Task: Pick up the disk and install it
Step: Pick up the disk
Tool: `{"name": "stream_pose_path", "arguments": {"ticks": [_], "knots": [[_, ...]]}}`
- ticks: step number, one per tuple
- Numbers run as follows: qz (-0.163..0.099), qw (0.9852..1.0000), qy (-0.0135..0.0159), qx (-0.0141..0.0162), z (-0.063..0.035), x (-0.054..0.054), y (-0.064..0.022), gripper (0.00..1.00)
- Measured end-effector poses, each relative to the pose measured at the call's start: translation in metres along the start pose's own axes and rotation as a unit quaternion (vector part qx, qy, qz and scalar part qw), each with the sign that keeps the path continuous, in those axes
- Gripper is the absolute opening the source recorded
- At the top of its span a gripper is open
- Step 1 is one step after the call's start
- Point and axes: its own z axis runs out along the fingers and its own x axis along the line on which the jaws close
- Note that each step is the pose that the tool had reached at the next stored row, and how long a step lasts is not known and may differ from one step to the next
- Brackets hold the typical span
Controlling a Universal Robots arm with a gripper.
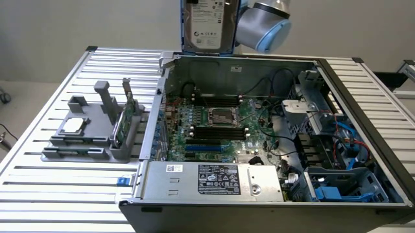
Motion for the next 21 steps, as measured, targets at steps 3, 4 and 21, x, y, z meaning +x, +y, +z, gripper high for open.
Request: {"name": "stream_pose_path", "arguments": {"ticks": [3,4,21], "knots": [[0.000,1.0000,0.0000,-0.0001,0.0003,0.008,-0.0115,0.33],[0.000,1.0000,0.0000,-0.0001,0.0004,0.011,-0.0145,0.33],[0.000,1.0000,0.0000,-0.0003,0.0022,0.064,-0.0556,0.33]]}}
